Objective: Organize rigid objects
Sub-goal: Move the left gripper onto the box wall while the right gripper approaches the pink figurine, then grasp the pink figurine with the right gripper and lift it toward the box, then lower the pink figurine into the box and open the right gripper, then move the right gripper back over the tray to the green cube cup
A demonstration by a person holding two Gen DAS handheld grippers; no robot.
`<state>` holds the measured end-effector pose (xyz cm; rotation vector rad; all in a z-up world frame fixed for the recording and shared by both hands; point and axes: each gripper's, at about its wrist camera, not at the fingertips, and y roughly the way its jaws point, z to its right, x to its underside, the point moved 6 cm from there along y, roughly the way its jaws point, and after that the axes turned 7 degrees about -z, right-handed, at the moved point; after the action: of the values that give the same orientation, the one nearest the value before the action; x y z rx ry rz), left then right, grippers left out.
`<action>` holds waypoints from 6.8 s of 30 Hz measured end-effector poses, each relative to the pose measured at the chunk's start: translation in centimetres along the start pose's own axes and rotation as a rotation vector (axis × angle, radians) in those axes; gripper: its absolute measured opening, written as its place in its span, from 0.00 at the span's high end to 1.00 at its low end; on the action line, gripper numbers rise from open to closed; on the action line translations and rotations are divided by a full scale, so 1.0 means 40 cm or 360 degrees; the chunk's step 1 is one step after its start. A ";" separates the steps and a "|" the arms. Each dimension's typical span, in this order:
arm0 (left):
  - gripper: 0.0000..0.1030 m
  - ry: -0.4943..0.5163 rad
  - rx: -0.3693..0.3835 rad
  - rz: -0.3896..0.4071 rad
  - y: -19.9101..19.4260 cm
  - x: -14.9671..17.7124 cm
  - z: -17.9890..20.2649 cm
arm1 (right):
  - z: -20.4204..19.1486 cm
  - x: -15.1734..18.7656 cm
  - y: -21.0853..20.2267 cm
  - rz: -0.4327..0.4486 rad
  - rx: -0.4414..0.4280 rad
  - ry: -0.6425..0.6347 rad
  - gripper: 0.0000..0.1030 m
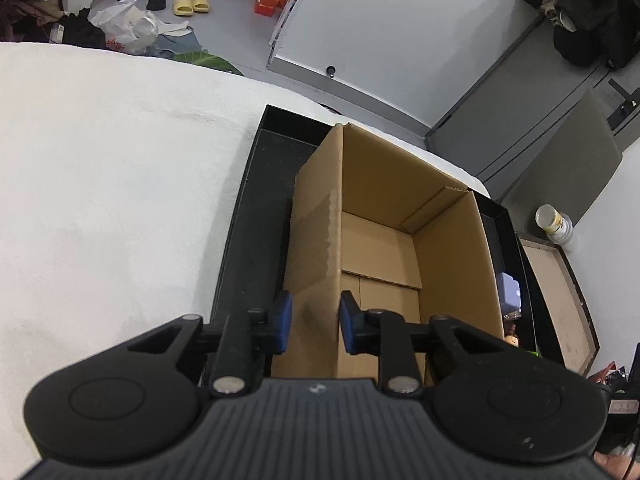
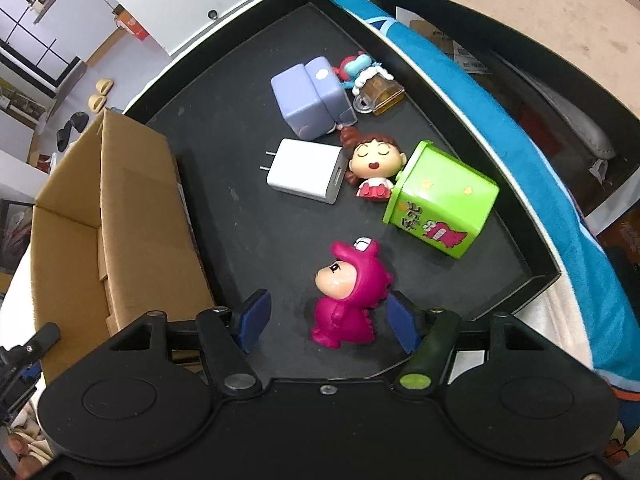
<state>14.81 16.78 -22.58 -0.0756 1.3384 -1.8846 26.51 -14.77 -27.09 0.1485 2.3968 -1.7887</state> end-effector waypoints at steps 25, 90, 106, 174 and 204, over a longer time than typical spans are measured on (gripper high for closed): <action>0.82 0.0047 0.0009 0.0052 0.004 0.013 -0.003 | -0.048 0.008 -0.032 0.0016 0.0062 -0.0097 0.71; 0.82 0.0043 0.0026 0.0065 -0.008 0.009 -0.015 | -0.528 -0.084 -0.078 0.0316 0.0226 -0.0811 0.71; 0.82 0.0046 0.0016 0.0076 -0.009 0.009 -0.011 | -0.551 -0.040 0.006 0.0204 0.0153 -0.0965 0.71; 0.79 0.0049 -0.0108 0.0003 0.010 0.019 -0.014 | -0.240 -0.059 -0.263 0.0377 0.0305 -0.0944 0.21; 0.80 0.0035 -0.0225 0.0153 -0.002 0.017 -0.021 | -0.109 -0.083 -0.273 0.0243 0.0278 -0.0732 0.21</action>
<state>13.90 16.99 -23.15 -0.0614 1.4632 -1.7145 27.71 -13.67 -14.98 -0.0561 1.8641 -1.7328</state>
